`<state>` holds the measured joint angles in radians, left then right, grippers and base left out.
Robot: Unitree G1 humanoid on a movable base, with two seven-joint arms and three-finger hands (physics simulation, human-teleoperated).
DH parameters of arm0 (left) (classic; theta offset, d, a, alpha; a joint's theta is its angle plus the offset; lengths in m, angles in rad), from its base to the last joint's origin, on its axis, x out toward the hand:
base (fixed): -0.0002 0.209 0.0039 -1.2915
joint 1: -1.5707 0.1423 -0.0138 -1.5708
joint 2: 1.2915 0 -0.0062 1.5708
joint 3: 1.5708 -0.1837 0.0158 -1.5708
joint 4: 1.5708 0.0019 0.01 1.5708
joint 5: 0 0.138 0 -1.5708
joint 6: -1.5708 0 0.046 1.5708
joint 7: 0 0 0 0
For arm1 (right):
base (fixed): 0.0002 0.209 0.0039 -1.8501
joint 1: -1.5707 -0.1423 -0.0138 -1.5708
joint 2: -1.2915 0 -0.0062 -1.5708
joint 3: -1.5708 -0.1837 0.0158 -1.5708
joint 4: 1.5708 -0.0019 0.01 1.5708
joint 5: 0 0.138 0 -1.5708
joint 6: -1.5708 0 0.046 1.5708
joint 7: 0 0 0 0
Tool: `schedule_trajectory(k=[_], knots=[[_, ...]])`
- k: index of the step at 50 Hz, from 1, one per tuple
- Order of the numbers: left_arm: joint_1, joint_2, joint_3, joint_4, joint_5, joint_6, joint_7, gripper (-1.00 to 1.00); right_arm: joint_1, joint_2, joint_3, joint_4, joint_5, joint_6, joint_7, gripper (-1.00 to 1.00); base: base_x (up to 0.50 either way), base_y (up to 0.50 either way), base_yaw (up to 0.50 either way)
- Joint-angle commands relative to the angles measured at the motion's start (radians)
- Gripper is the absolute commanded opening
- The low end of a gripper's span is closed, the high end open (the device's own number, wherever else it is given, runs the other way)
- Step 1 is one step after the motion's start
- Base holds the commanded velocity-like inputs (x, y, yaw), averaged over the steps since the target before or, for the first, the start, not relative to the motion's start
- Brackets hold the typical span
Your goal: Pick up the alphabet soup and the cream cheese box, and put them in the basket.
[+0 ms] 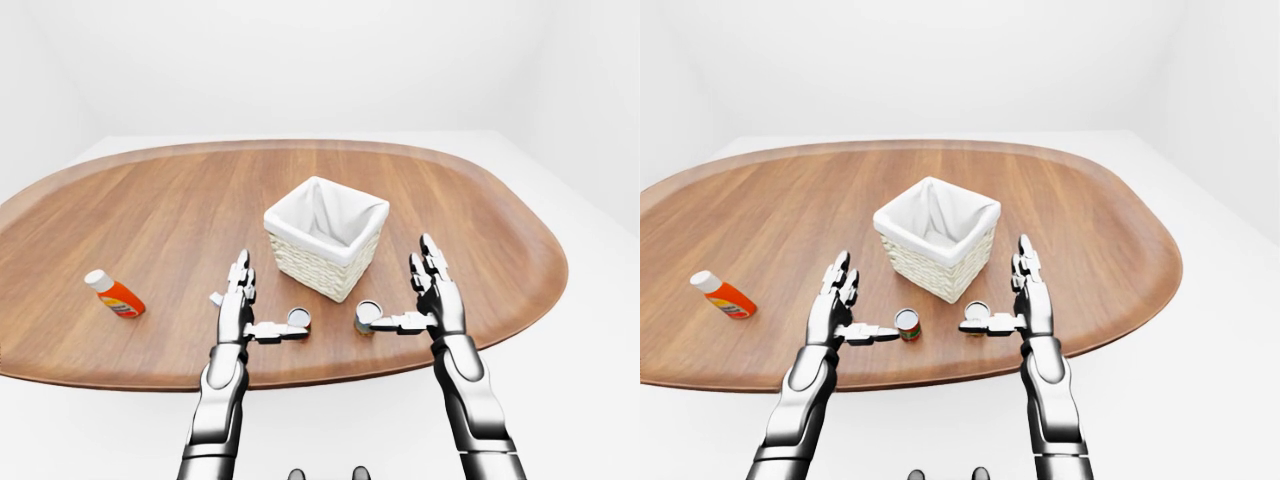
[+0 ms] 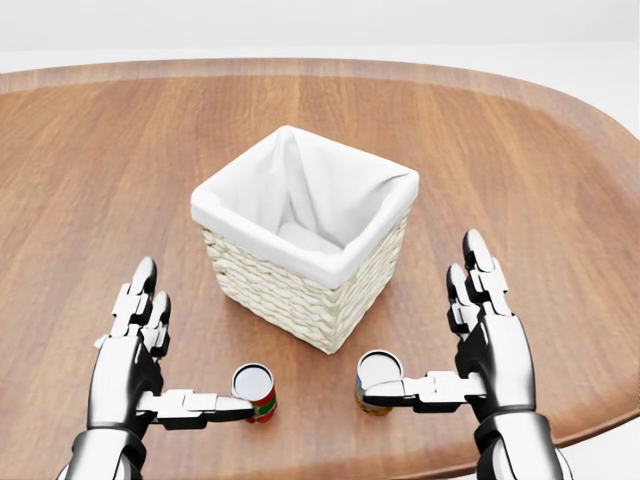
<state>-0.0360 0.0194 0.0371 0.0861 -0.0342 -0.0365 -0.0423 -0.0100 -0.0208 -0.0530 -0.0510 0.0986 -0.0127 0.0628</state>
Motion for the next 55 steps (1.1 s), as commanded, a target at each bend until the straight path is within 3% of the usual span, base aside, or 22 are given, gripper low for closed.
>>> schedule_trajectory(k=[1,6,9,13,22,25,28,29,31,33,35,37,39,40,41,42,45,51,55], knots=[[-0.003,0.000,0.001,0.012,0.001,-0.010,-0.001,1.00,0.000,-0.001,0.008,0.016,-0.020,-0.004,0.004,1.00,0.00,0.00,0.00],[-0.004,0.001,0.002,0.014,0.000,-0.012,-0.001,1.00,-0.003,-0.002,0.010,0.026,-0.035,-0.009,0.006,1.00,0.00,0.00,0.00],[0.000,0.001,0.001,-0.006,0.000,0.003,0.000,1.00,-0.005,-0.002,0.010,0.030,-0.050,-0.012,-0.001,1.00,0.00,0.00,0.00],[-0.002,0.002,0.003,0.002,-0.002,-0.005,-0.001,1.00,0.001,-0.003,0.014,0.035,-0.078,-0.050,-0.004,1.00,0.23,0.00,0.00],[0.000,0.002,0.003,-0.007,-0.001,0.001,-0.001,1.00,-0.002,-0.004,0.010,0.040,-0.094,-0.061,-0.012,1.00,0.50,0.00,0.00],[0.002,0.004,0.008,0.004,0.001,-0.010,0.001,1.00,0.002,-0.006,0.008,0.037,-0.100,-0.057,-0.016,1.00,0.50,0.00,0.00],[0.015,0.013,0.019,-0.040,0.014,0.010,0.012,1.00,0.011,-0.008,0.007,0.026,-0.111,-0.063,-0.014,1.00,0.50,0.00,0.00],[0.023,0.020,0.024,-0.069,0.029,0.029,0.019,1.00,0.012,-0.009,0.007,0.027,-0.121,-0.068,-0.017,1.00,0.50,0.00,0.00],[0.047,0.039,0.035,-0.099,0.088,-0.002,0.031,1.00,0.019,-0.009,0.005,0.011,-0.120,-0.061,-0.014,1.00,0.50,0.00,0.00],[0.071,0.046,0.074,-0.134,0.079,0.021,0.019,1.00,0.021,-0.011,0.002,0.012,-0.129,-0.070,-0.016,1.00,0.50,0.00,0.00],[0.084,0.045,0.087,-0.127,0.093,0.015,0.021,1.00,0.027,-0.009,0.005,0.004,-0.136,-0.062,-0.016,1.00,0.50,0.00,0.00],[0.109,0.052,0.093,-0.105,0.142,-0.017,0.027,1.00,0.046,-0.010,0.009,-0.023,-0.157,-0.052,-0.020,1.00,0.24,0.00,0.00],[0.115,0.049,0.109,-0.117,0.128,-0.008,0.010,1.00,0.060,-0.011,0.009,-0.049,-0.174,-0.030,-0.021,1.00,0.00,0.00,0.00],[0.122,0.056,0.118,-0.129,0.162,-0.008,0.028,1.00,0.090,-0.018,0.014,-0.098,-0.191,0.009,-0.003,1.00,0.00,0.00,0.00],[0.124,0.055,0.124,-0.134,0.158,-0.001,0.018,1.00,0.114,-0.018,0.015,-0.131,-0.208,0.018,0.001,1.00,0.00,0.00,0.00],[0.131,0.058,0.131,-0.126,0.182,-0.010,0.030,1.00,0.171,-0.025,0.019,-0.194,-0.231,0.025,0.023,1.00,0.00,0.00,0.00],[0.133,0.057,0.142,-0.104,0.192,-0.035,0.026,1.00,0.228,-0.019,-0.001,-0.252,-0.258,0.007,0.049,1.00,0.00,0.00,0.00],[0.168,0.047,0.153,-0.137,0.205,-0.036,0.013,1.00,0.272,-0.007,-0.014,-0.315,-0.326,-0.001,0.094,1.00,0.00,0.00,0.00],[0.186,0.044,0.166,-0.159,0.198,-0.028,-0.004,1.00,0.315,0.002,-0.011,-0.332,-0.368,-0.034,0.096,1.00,0.00,0.00,0.00]])
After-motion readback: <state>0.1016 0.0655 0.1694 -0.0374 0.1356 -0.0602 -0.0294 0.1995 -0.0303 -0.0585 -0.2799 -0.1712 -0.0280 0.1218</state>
